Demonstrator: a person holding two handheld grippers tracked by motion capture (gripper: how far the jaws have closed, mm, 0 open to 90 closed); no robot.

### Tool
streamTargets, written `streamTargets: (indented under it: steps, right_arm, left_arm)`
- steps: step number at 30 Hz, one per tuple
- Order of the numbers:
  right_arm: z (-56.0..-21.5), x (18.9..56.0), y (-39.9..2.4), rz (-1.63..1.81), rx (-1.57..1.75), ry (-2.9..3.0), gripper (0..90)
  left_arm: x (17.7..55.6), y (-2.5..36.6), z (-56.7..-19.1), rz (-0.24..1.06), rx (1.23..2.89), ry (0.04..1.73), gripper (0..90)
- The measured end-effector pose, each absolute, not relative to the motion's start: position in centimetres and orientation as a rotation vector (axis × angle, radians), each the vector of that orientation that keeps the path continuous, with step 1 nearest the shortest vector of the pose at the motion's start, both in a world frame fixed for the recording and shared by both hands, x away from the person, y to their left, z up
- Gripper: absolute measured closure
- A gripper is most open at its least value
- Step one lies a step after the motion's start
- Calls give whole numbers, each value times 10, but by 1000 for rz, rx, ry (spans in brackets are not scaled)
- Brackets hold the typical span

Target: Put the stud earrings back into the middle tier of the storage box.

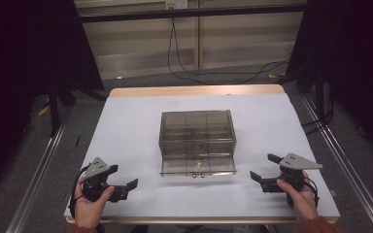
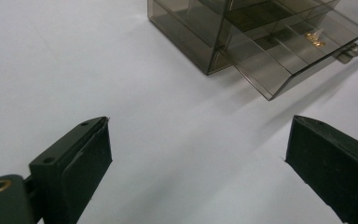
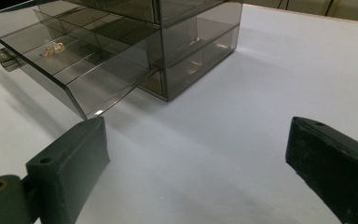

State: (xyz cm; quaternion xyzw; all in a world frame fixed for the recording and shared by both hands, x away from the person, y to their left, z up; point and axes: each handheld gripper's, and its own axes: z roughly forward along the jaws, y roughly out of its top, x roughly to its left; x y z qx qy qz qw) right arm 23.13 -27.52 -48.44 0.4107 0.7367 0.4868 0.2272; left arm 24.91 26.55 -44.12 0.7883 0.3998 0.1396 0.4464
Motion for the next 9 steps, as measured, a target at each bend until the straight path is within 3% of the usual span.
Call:
streamTargets:
  steps: [9]
  right_arm:
    - [-484, 231, -276, 1348, 1136, 2024, 51]
  left_arm:
    - [247, 274, -444, 396, 1888, 1025, 63]
